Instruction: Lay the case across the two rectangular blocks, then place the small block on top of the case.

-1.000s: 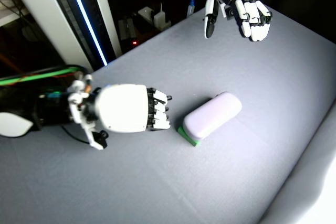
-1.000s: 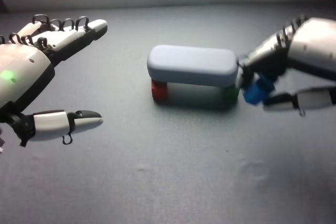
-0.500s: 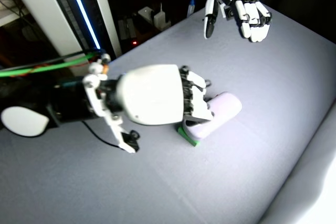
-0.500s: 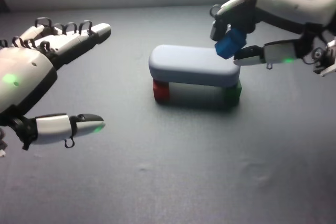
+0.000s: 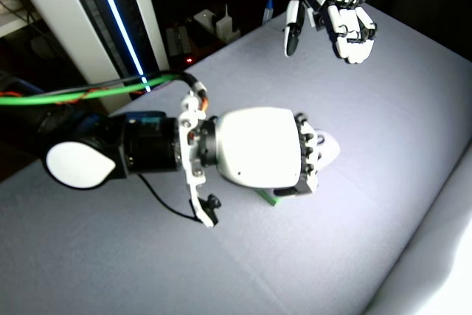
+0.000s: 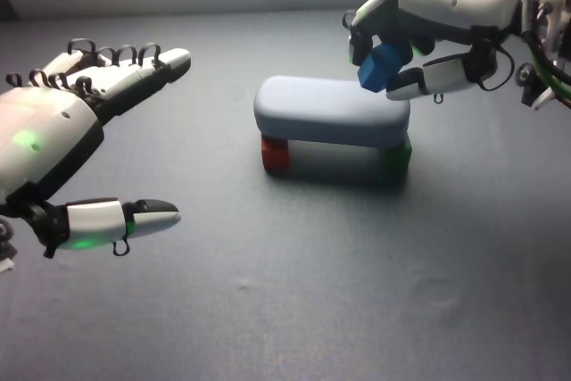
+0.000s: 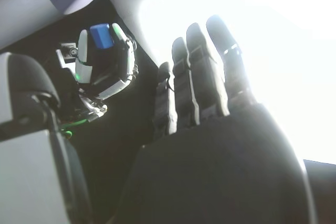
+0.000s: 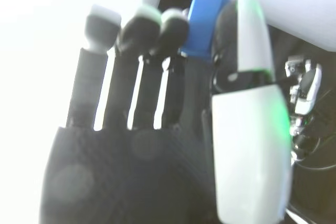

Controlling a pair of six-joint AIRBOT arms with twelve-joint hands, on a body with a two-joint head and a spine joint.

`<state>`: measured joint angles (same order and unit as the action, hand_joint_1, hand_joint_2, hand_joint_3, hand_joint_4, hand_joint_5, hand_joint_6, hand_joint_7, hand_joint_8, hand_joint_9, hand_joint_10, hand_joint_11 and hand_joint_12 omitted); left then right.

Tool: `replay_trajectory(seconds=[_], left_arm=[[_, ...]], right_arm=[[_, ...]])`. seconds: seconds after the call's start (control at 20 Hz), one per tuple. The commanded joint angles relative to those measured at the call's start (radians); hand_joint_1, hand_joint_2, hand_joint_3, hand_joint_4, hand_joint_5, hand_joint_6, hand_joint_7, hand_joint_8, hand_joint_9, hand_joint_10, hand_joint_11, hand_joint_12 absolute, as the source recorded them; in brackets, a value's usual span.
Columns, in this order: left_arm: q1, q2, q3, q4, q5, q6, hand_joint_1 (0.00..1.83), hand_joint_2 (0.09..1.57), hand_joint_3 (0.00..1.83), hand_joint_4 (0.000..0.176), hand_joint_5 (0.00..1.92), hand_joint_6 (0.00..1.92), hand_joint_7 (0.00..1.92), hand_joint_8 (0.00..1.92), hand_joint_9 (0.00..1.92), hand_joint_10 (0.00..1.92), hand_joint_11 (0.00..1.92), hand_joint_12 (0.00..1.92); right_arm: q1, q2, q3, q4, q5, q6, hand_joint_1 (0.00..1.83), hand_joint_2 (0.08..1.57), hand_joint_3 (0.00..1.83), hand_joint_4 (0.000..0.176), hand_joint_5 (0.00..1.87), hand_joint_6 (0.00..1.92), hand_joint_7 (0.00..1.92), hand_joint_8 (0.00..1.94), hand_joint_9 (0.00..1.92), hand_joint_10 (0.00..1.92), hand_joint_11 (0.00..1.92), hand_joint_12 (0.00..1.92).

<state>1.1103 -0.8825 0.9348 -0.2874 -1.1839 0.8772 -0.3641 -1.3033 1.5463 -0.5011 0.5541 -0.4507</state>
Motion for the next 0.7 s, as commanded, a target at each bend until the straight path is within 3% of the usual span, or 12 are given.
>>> replay_trajectory(seconds=[0.0,0.05,0.1,0.15,0.2,0.3,0.4,0.45,0.5,0.55,0.6,0.65], left_arm=[[-0.017,-0.005,0.005,0.011,-0.117,-0.005,0.91,0.94,0.00,0.095,0.18,0.00,0.31,0.00,0.31,0.00,0.00,0.85],[-0.017,-0.008,0.007,0.011,-0.115,-0.006,0.92,0.94,0.00,0.085,0.18,0.00,0.31,0.00,0.32,0.00,0.00,0.89],[-0.017,-0.010,0.008,0.011,-0.114,-0.008,0.92,0.94,0.00,0.085,0.18,0.00,0.31,0.00,0.32,0.00,0.00,0.89],[-0.019,-0.011,0.009,0.011,-0.114,-0.009,0.91,0.94,0.00,0.084,0.20,0.00,0.31,0.00,0.32,0.00,0.00,0.86],[-0.020,-0.012,0.009,0.011,-0.113,-0.009,0.91,0.94,0.00,0.090,0.20,0.00,0.30,0.00,0.31,0.00,0.00,0.82],[-0.022,-0.012,0.010,0.012,-0.112,-0.009,0.89,0.95,0.00,0.084,0.20,0.00,0.30,0.00,0.33,0.00,0.00,0.82],[-0.022,-0.012,0.010,0.012,-0.112,-0.009,0.89,0.94,0.00,0.082,0.20,0.00,0.30,0.00,0.33,0.00,0.00,0.84],[-0.022,-0.012,0.010,0.012,-0.112,-0.009,0.89,0.94,0.00,0.090,0.21,0.00,0.30,0.00,0.33,0.00,0.00,0.84],[-0.022,-0.012,0.010,0.012,-0.112,-0.009,0.88,0.94,0.00,0.083,0.20,0.00,0.30,0.00,0.33,0.00,0.00,0.84],[-0.022,-0.012,0.010,0.012,-0.111,-0.009,0.87,0.94,0.00,0.082,0.20,0.00,0.29,0.00,0.32,0.00,0.00,0.83],[-0.021,-0.012,0.010,0.012,-0.111,-0.009,0.88,0.94,0.00,0.076,0.20,0.00,0.28,0.00,0.32,0.00,0.00,0.83],[-0.022,-0.012,0.010,0.012,-0.111,-0.009,0.89,0.94,0.00,0.064,0.20,0.00,0.28,0.00,0.32,0.00,0.00,0.83]], right_arm=[[0.023,0.000,0.005,0.024,0.086,-0.006,1.20,1.07,0.00,0.000,1.04,0.90,1.11,0.95,1.04,1.36,0.97,1.64],[0.026,-0.002,0.007,0.017,0.079,-0.006,1.18,1.07,0.00,0.000,1.04,0.90,1.05,1.03,1.02,1.39,0.96,1.70],[0.028,-0.006,0.010,0.014,0.073,-0.007,1.18,1.07,0.00,0.000,1.04,0.90,1.05,1.03,1.02,1.39,0.96,1.70],[0.028,-0.008,0.012,0.011,0.067,-0.007,1.26,1.08,0.00,0.000,0.96,0.91,1.14,0.90,1.00,1.25,0.89,1.64],[0.028,-0.009,0.013,0.009,0.063,-0.008,1.26,1.09,0.00,0.000,0.97,0.86,1.10,1.00,0.97,1.29,0.86,1.68],[0.028,-0.011,0.013,0.003,0.058,-0.008,1.22,1.11,0.00,0.005,0.92,1.09,1.05,0.93,0.86,1.09,0.69,1.53],[0.028,-0.013,0.010,-0.005,0.056,-0.008,1.21,1.12,0.00,0.013,0.93,1.15,1.01,0.91,0.84,0.97,0.64,1.47],[0.028,-0.013,0.009,-0.006,0.055,-0.008,1.15,1.10,0.00,0.000,0.99,1.01,0.90,0.60,0.80,0.82,0.60,1.40],[0.028,-0.013,0.007,-0.008,0.054,-0.008,1.12,1.09,0.00,0.000,1.01,0.97,0.89,0.31,0.77,0.57,0.49,1.27],[0.028,-0.013,0.006,-0.010,0.052,-0.008,1.14,1.09,0.00,0.000,1.02,0.95,0.93,0.18,0.79,0.50,0.47,1.28],[0.028,-0.013,0.006,-0.010,0.050,-0.008,1.16,1.09,0.00,0.000,1.02,0.93,0.95,0.11,0.80,0.52,0.50,1.30],[0.028,-0.013,0.006,-0.012,0.048,-0.008,1.16,1.09,0.00,0.000,1.01,0.92,0.95,0.10,0.73,0.78,0.51,1.41]])
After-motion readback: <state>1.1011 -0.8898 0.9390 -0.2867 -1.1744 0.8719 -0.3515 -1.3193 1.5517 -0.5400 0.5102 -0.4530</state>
